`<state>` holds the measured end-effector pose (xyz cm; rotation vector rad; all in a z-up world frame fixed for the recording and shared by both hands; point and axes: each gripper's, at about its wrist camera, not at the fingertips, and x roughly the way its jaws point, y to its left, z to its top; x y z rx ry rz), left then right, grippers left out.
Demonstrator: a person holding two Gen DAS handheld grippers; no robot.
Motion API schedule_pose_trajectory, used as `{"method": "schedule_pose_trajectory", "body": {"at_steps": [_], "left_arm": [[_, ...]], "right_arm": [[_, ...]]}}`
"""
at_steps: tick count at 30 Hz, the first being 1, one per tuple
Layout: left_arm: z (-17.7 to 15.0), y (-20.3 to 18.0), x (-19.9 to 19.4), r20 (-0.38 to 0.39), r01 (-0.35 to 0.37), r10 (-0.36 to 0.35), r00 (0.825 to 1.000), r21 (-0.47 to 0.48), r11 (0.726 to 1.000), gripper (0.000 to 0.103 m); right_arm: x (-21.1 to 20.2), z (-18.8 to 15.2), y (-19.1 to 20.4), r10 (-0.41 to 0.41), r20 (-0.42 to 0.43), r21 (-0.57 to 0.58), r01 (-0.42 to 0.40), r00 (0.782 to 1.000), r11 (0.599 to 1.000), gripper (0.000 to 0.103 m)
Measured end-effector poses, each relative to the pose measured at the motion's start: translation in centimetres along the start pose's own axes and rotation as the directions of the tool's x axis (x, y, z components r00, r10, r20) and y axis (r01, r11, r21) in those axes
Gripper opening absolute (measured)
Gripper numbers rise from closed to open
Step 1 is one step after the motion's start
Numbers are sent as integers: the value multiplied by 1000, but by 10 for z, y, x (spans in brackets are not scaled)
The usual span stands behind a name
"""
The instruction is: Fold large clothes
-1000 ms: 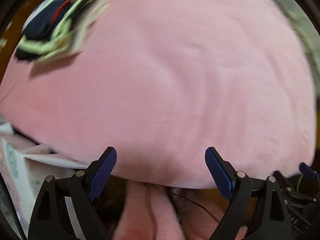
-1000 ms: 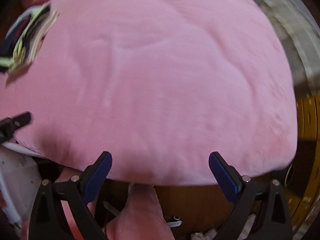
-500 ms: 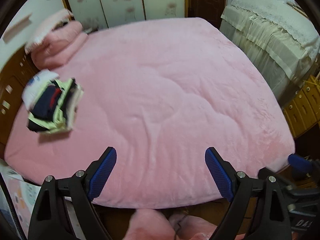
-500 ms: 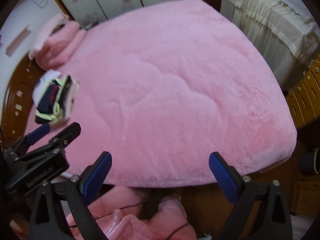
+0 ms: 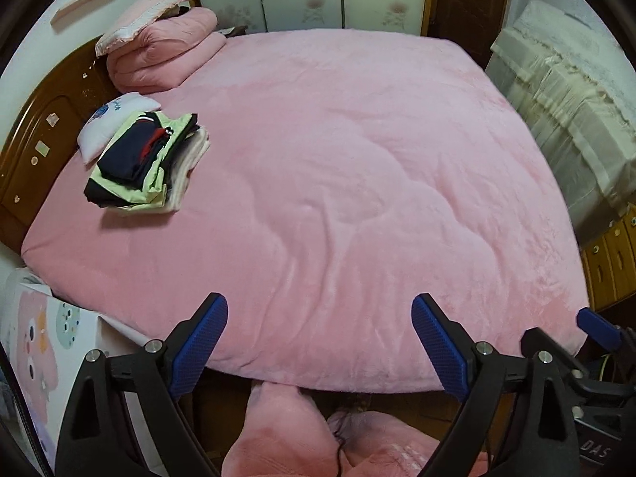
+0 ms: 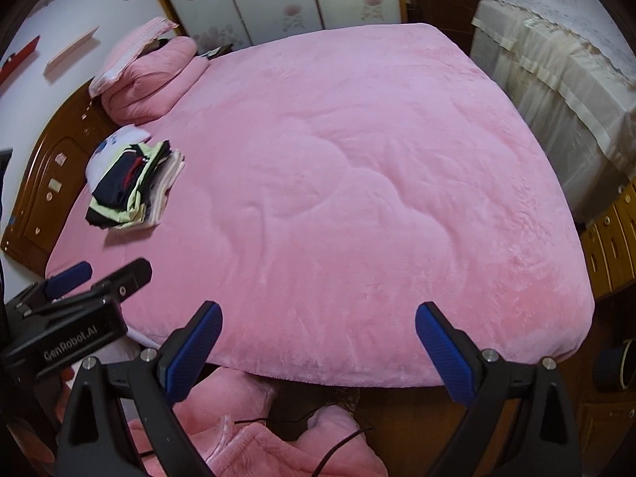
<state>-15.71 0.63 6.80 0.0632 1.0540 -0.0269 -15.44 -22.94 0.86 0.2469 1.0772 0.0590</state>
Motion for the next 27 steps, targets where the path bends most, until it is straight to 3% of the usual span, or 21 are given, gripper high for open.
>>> {"method": "schedule_pose_trajectory", "body": {"at_steps": [3, 12, 27], "left_arm": [[-1, -2, -3, 27, -12, 12, 1000, 7, 1000, 102], [-7, -7, -5, 58, -34, 32, 998, 45, 998, 102], [-9, 2, 2, 41, -16, 15, 999, 18, 1000, 102]], "right_arm": [[2, 1, 2, -6, 4, -5, 6, 1000, 1000, 98], [5, -1, 3, -22, 16, -8, 22, 1000, 1000, 98], [9, 0, 11, -33, 10, -18, 34, 999, 999, 98]]}}
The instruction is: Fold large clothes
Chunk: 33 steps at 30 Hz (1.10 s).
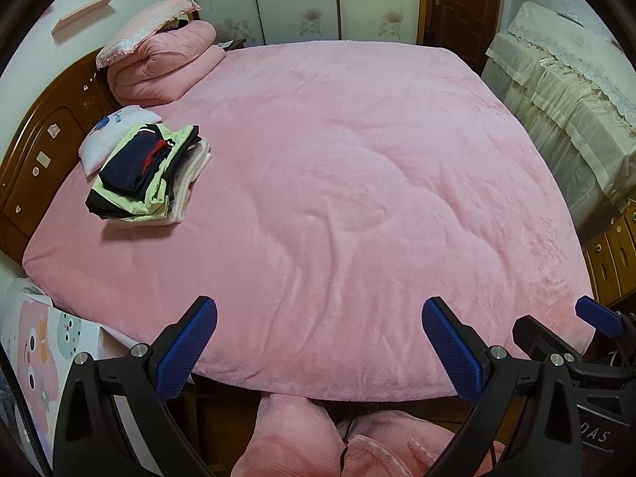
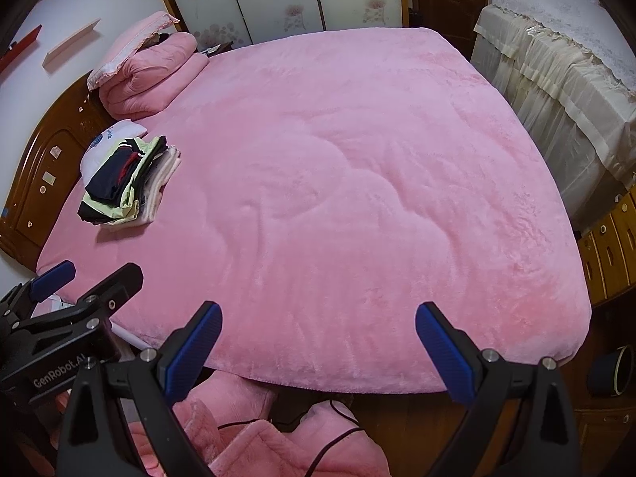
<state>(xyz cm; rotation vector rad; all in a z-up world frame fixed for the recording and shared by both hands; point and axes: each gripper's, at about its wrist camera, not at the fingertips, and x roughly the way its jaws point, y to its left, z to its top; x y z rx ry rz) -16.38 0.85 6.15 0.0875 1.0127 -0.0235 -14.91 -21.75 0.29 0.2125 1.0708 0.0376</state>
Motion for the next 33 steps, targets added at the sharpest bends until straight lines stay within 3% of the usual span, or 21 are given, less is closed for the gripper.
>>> {"method": "schedule_pose_trajectory", "body": {"at_steps": [33], "left_arm": [[1, 17, 18, -60, 11, -11, 998, -5, 1000, 102]], "right_arm": [[8, 3, 20, -51, -9, -37, 51, 999, 998, 98]]}}
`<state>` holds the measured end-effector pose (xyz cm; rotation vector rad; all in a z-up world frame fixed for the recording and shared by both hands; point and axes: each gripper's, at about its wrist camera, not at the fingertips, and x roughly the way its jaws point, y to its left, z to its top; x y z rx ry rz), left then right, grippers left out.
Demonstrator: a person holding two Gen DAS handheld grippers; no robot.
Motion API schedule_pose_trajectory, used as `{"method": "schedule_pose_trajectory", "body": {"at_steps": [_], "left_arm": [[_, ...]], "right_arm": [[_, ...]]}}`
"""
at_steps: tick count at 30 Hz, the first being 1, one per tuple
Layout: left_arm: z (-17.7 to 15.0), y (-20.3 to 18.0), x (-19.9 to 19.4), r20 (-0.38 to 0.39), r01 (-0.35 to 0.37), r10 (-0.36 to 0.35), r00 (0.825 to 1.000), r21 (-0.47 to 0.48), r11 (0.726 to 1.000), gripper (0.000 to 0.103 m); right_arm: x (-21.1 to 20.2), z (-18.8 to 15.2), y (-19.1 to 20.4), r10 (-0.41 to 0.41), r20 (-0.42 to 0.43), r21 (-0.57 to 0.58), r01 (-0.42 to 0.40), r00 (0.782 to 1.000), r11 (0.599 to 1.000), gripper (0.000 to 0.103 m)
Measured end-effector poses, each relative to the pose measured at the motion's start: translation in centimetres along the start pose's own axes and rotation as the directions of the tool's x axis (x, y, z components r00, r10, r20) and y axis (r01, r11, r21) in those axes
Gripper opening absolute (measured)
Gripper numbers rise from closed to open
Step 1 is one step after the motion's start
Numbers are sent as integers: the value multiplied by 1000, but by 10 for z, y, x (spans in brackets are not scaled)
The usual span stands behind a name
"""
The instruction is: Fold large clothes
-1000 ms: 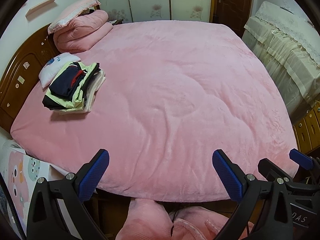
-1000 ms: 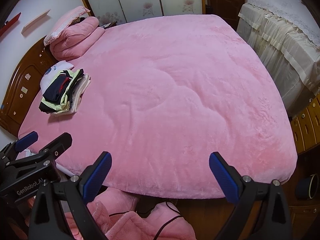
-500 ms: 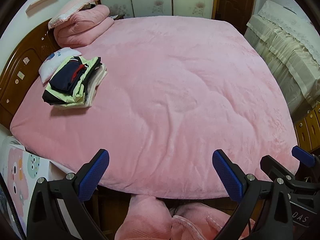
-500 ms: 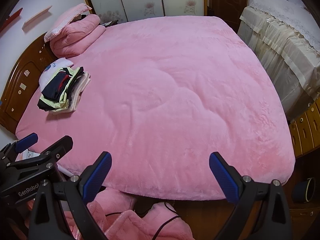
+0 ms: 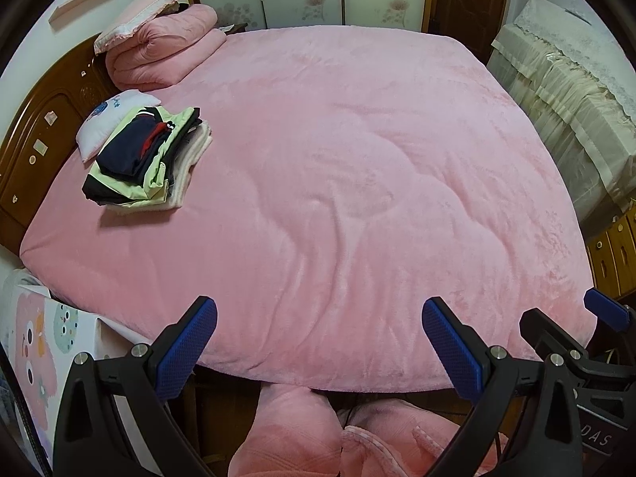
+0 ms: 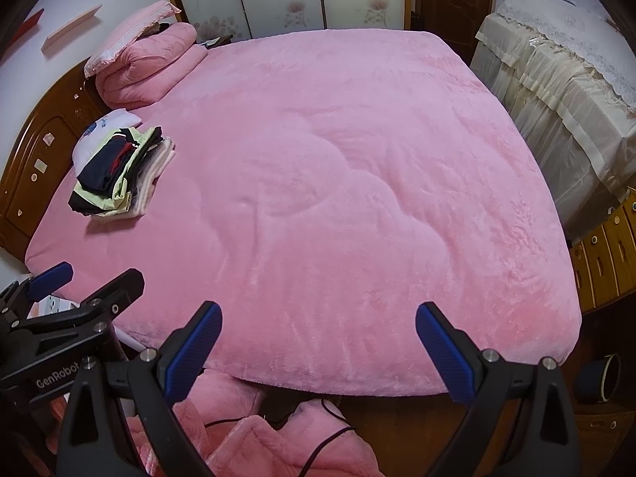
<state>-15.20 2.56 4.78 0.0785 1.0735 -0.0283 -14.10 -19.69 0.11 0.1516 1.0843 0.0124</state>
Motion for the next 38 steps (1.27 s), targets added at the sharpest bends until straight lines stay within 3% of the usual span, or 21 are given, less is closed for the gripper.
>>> {"method": "schedule_pose_trajectory", "body": {"at_steps": [38], "left_arm": [[7, -7, 2, -19, -33, 34, 999, 33, 999, 102]], "right_arm": [[6, 9, -10, -14, -21, -7, 14, 1000, 1000, 98]]}}
